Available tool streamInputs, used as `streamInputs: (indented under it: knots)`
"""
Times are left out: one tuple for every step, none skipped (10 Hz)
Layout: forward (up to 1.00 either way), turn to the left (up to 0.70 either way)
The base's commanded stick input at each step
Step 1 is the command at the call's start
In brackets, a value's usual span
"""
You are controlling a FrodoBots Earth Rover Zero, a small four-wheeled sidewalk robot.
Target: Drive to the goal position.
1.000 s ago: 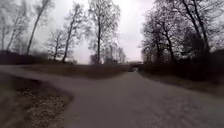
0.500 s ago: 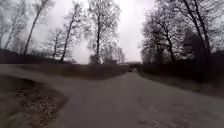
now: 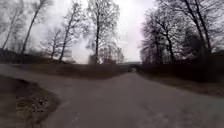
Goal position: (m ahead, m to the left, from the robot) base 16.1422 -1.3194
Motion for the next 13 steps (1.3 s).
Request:
streamInputs:
  knots:
    - [0.70,0.00]
    - [0.70,0.00]
    - [0.70,0.00]
    - [0.70,0.00]
    - [0.70,0.00]
    - [0.70,0.00]
    - [0.70,0.00]
    - [0.70,0.00]
    - [0.70,0.00]
    - [0.70,0.00]
    - [0.70,0.00]
    - [0.70,0.03]
    - [0.70,0.08]
